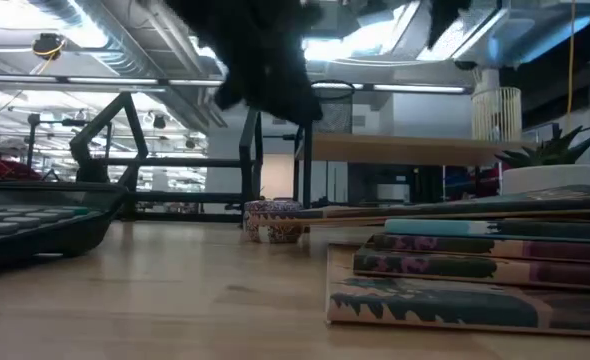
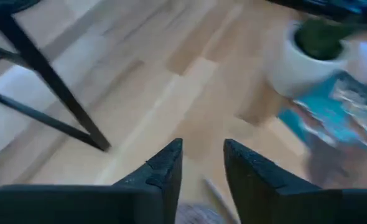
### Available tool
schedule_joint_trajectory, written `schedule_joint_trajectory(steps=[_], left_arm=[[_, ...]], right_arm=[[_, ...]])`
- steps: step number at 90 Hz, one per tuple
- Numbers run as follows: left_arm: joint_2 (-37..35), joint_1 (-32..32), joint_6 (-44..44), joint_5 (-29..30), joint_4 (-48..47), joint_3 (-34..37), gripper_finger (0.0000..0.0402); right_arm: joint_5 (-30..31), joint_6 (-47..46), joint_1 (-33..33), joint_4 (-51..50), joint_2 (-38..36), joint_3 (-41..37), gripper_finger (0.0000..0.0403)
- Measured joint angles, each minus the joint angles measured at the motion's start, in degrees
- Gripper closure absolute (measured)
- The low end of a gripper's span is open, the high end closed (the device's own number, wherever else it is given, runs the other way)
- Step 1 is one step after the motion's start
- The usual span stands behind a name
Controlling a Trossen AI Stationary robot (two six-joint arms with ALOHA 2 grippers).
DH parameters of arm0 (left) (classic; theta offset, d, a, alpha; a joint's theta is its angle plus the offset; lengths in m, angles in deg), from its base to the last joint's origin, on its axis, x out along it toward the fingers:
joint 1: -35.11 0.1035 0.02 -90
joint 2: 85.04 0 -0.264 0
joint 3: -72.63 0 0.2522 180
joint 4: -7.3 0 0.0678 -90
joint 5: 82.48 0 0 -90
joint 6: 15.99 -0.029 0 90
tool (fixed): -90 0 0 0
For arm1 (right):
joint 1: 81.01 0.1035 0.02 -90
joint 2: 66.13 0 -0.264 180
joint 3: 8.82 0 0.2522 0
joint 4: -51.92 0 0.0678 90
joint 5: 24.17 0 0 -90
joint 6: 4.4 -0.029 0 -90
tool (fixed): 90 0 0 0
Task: Stock shelves
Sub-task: Put the flower vase on the shelf
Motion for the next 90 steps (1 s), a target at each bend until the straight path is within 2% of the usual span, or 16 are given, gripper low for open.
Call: schedule_joint_trajectory(steps=[14, 24, 35, 60, 76, 90], left_arm=[[0.0, 3.7, -3.3, 0.5, 5.6, 2.9, 0.0353], [0.0, 5.4, -6.2, 0.4, 9.3, 3.7, 0.0365], [0.0, 7.4, -9.1, -0.5, 11.8, 3.8, 0.0372], [1.9, 12.3, -9.9, -1.9, 12.5, 3.8, 0.038], [2.6, 14.0, -11.7, -1.1, 14.8, 3.8, 0.038], [2.6, 15.6, -12.7, -0.9, 14.9, 3.8, 0.038]], right_arm=[[-7.3, -7.8, 8.0, 0.0, -4.0, -0.4, 0.0196], [-8.2, -12.6, 15.5, 0.0, -7.1, -2.7, 0.0196], [-5.5, -19.4, 24.6, 0.6, -10.0, -5.9, 0.0204], [2.1, -34.3, 42.8, 0.4, -14.1, -15.8, 0.0243], [6.2, -42.4, 51.8, 0.5, -15.9, -24.4, 0.0261], [6.5, -47.4, 57.3, 1.0, -16.2, -32.8, 0.0269]])
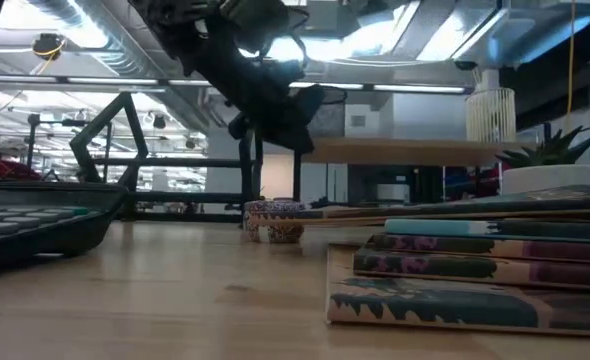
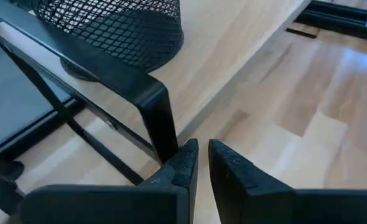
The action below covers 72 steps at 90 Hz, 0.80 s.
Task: Stock shelves
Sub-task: Put the flower vase on the shelf
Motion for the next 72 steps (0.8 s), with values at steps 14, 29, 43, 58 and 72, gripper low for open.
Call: schedule_joint_trajectory(steps=[14, 29, 43, 58, 72], left_arm=[[0.8, 1.3, -0.9, 0.5, 0.4, 0.0, 0.038], [0.9, 1.7, -2.6, 0.6, 0.3, 0.0, 0.038], [0.9, 2.4, -3.7, 0.5, 0.4, 0.0, 0.038], [0.8, 1.3, -4.2, 1.0, 0.3, 0.0, 0.038], [-0.7, -1.4, -6.0, 3.6, 0.8, -0.2, 0.038]], right_arm=[[0.0, -4.6, 5.1, 1.5, 0.0, -7.6, 0.0269], [0.1, -11.3, 11.2, 4.3, -0.3, -12.7, 0.0269], [0.5, -18.3, 16.9, 6.3, -0.3, -16.2, 0.0269], [0.9, -29.4, 23.2, 7.2, -0.3, -20.0, 0.0269], [-0.2, -39.7, 30.3, 14.5, -0.3, -25.2, 0.0269]])
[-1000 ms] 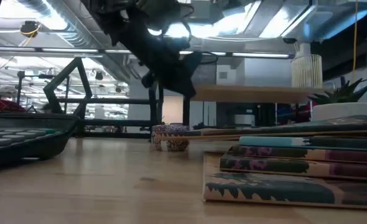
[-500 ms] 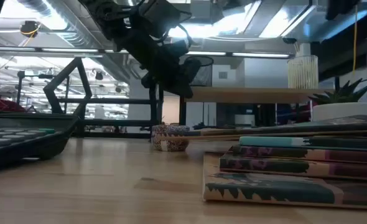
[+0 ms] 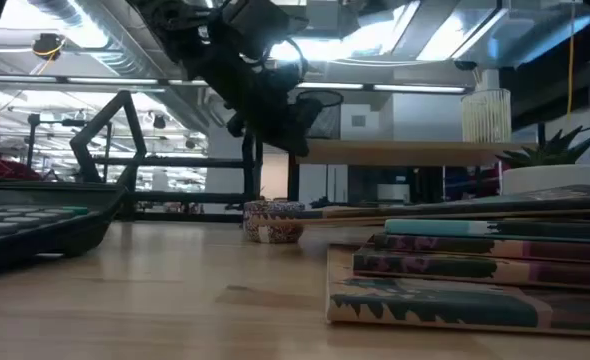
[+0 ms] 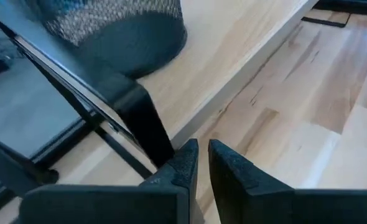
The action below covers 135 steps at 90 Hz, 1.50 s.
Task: Stock shelves
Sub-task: Put the flower vase on the shelf
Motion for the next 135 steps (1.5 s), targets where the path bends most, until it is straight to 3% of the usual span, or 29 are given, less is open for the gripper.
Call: schedule_joint_trajectory(steps=[20, 39, 51, 73, 98, 118, 135], left_arm=[[-1.6, -5.1, -1.1, 3.0, -0.3, 0.0, 0.038], [-4.4, -13.7, -7.2, 10.1, 2.3, -0.1, 0.038], [-5.3, -18.5, -9.9, 12.4, 4.5, -0.2, 0.038], [-5.3, -22.2, -8.4, 12.6, 0.5, -0.2, 0.038], [-2.1, -21.6, -0.5, -3.4, 0.7, -0.2, 0.038], [2.5, -22.1, 2.7, -4.8, 2.2, -0.2, 0.038], [6.8, -21.2, 4.7, -7.8, 5.7, -0.2, 0.038]], right_arm=[[2.8, -12.6, 5.4, 15.8, 0.0, -12.9, 0.0248], [5.9, -23.6, 6.8, 24.7, 0.0, -23.1, 0.0153], [11.1, -29.0, 6.6, 27.0, 0.5, -27.9, 0.0104], [22.2, -31.4, 6.7, 33.2, 3.8, -32.8, 0.0091], [26.2, -30.3, 6.7, 35.6, 12.5, -33.4, 0.0091], [32.3, -32.9, 6.7, 36.0, 20.5, -33.4, 0.0091], [36.8, -33.1, 6.7, 35.9, 21.8, -34.0, 0.0091]])
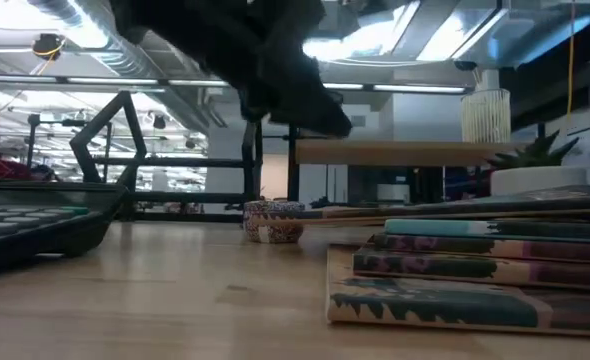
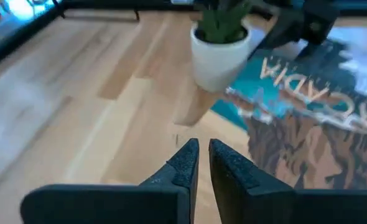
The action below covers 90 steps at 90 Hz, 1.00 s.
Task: Stock shelves
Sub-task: Put the flower vase on the shelf
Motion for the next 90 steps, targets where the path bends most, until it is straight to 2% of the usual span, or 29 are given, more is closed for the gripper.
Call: schedule_joint_trajectory(steps=[15, 24, 29, 42, 59, 72, 90], left_arm=[[3.6, 1.4, 0.3, -2.6, 4.2, 0.0, 0.038], [5.3, 2.4, 0.6, -4.0, 5.9, 0.0, 0.038], [5.9, 2.9, 0.7, -4.9, 6.8, 0.0, 0.038], [6.8, 3.8, 1.7, -5.9, 7.4, 0.0, 0.038], [6.9, 4.1, 1.8, -7.1, 7.4, 0.0, 0.038], [6.9, 4.1, 1.8, -7.1, 7.3, 0.0, 0.038], [6.9, 4.1, 1.1, -7.4, 7.3, 0.0, 0.038]], right_arm=[[-0.5, -2.5, -0.1, 0.7, -0.1, -1.8, 0.0088], [-4.4, -2.5, -1.4, 3.3, -0.2, -2.8, 0.0073], [-6.3, -0.6, -2.1, 5.2, -0.4, -3.1, 0.0059], [-6.6, 5.1, -4.5, 6.5, -0.8, -3.1, 0.0022], [-5.0, 10.5, -5.7, 6.6, -1.1, -3.1, 0.0011], [-3.1, 10.9, -5.7, 6.9, -1.2, -3.2, 0.001], [0.0, 11.3, -5.7, 16.6, -1.4, -7.3, 0.001]])
